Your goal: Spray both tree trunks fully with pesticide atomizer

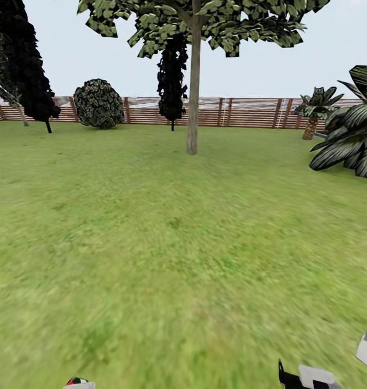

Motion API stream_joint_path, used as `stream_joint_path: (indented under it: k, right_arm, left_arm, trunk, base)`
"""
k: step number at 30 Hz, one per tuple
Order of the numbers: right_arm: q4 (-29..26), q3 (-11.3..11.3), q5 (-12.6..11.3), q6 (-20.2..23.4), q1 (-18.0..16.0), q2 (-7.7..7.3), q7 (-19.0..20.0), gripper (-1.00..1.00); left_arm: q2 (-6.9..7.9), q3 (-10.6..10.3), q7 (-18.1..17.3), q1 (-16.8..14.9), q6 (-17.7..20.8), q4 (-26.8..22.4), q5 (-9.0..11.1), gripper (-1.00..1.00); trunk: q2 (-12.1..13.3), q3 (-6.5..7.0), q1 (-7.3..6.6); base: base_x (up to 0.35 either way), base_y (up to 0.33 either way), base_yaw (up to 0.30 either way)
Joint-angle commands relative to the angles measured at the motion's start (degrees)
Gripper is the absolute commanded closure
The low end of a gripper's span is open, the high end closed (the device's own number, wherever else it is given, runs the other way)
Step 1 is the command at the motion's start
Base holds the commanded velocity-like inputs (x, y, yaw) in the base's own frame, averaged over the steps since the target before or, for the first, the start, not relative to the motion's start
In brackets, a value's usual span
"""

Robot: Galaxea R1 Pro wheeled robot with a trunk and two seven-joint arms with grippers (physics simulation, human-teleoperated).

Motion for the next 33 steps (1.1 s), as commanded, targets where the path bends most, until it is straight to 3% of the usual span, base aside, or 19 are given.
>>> stream_joint_path:
  k: [1, 33]
  right_arm:
    - [0.05, -0.07, 0.26, -0.15, -0.04, 0.01, -0.17, -1.00]
    - [0.16, -0.05, 0.34, -0.06, -0.04, -0.06, -0.17, -1.00]
  left_arm:
    - [0.00, -0.17, 0.57, -0.03, -0.16, 0.03, 0.10, 1.00]
    - [0.00, -0.17, 0.57, -0.03, -0.18, 0.03, 0.14, 1.00]
  trunk:
    - [-0.02, -0.05, 0.03]
    - [-0.02, -0.05, 0.03]
  base:
    - [0.337, 0.000, 0.000]
    - [0.337, 0.000, 0.000]
